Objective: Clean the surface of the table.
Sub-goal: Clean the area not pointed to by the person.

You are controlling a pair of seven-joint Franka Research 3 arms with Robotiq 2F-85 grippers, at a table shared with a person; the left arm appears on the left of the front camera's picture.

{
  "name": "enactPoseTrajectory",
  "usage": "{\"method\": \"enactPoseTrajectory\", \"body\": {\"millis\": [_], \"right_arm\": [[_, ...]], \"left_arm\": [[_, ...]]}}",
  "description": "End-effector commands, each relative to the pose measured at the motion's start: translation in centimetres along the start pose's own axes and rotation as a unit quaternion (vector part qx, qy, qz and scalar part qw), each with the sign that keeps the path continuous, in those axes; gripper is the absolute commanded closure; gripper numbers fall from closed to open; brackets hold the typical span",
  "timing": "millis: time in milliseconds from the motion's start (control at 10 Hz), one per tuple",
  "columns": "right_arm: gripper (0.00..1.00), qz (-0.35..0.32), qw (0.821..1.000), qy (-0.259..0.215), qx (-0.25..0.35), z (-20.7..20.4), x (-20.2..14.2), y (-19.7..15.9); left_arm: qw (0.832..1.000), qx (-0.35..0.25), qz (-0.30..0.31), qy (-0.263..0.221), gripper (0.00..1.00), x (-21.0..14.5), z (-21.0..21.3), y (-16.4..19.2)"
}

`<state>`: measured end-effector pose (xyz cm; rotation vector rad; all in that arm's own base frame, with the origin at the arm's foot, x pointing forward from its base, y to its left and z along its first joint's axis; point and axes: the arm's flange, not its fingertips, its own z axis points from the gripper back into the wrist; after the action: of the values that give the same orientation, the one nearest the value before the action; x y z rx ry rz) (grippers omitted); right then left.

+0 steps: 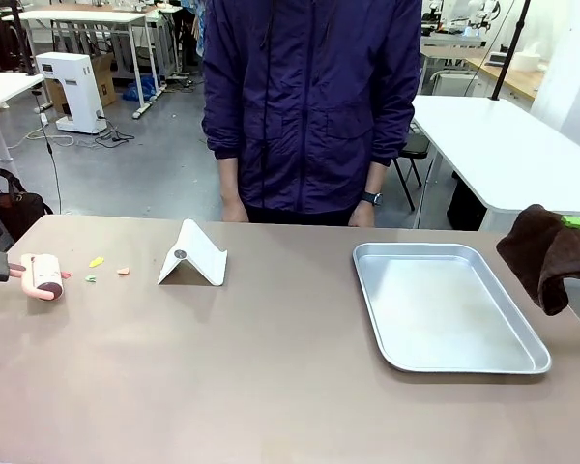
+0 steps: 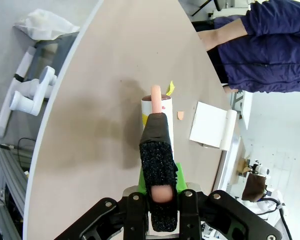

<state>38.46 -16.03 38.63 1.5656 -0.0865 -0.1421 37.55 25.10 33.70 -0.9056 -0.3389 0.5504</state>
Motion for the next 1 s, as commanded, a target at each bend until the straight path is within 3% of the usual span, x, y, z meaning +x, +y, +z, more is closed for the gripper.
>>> {"method": "enactPoseTrajectory", "body": {"millis": [0, 500, 900], "right_arm": [[0.93, -0.001, 1.000, 0.004, 0.000, 0.0, 0.2, 0.5], [0.93, -0.001, 1.000, 0.004, 0.000, 0.0, 0.2, 0.5], [0.93, -0.001, 1.000, 0.004, 0.000, 0.0, 0.2, 0.5]], "left_arm": [[1.000, 0.011, 0.010, 0.004, 0.78, 0.0, -0.6, -0.2], [0.999, 0.044, 0.005, 0.029, 0.78, 0.2, -3.4, 1.0], [0.997, 0.062, -0.003, 0.047, 0.78, -0.4, -6.7, -0.9]]}}
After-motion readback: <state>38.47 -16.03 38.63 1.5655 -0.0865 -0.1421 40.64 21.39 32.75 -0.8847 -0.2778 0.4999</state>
